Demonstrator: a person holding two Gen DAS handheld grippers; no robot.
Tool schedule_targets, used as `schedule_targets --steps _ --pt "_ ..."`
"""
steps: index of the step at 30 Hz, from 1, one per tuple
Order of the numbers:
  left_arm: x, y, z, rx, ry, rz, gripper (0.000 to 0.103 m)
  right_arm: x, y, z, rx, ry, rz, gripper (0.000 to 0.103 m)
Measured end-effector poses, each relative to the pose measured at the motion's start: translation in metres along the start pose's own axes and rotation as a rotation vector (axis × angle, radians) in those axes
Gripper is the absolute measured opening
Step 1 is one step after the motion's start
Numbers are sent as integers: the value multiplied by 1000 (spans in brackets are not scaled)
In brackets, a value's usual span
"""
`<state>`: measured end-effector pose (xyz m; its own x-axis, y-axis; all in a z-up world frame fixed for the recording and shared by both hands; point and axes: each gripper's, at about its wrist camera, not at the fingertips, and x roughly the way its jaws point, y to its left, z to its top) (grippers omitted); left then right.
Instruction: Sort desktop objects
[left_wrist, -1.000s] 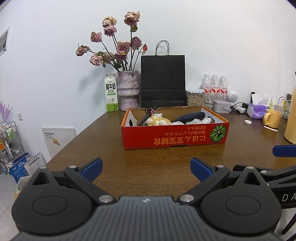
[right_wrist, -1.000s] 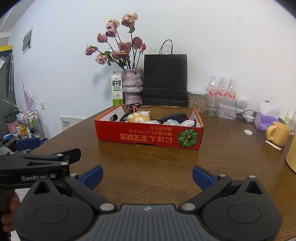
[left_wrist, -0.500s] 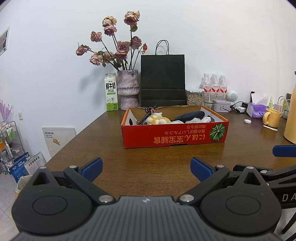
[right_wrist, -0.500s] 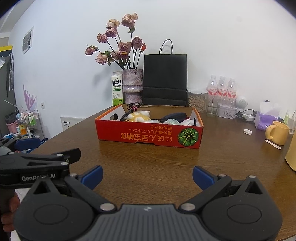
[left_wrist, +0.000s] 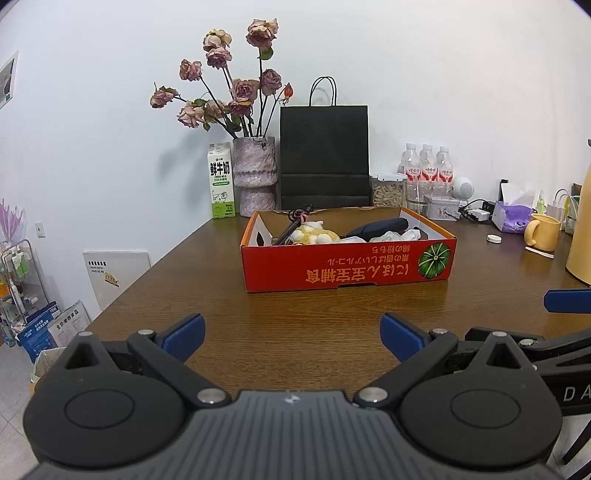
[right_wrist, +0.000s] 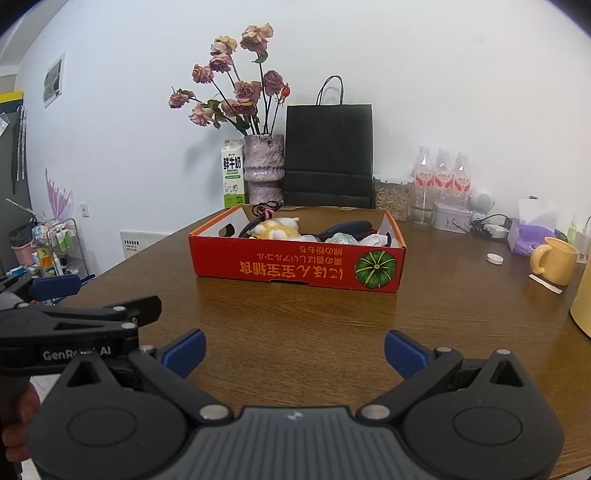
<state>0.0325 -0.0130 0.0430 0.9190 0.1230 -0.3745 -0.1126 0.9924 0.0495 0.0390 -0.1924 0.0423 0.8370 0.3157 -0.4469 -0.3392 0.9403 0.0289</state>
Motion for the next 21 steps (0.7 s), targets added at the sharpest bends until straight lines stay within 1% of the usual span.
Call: schedule_targets --steps 21 --pt "0 0 0 0 0 -1 103 0 0 -2 1 1 0 103"
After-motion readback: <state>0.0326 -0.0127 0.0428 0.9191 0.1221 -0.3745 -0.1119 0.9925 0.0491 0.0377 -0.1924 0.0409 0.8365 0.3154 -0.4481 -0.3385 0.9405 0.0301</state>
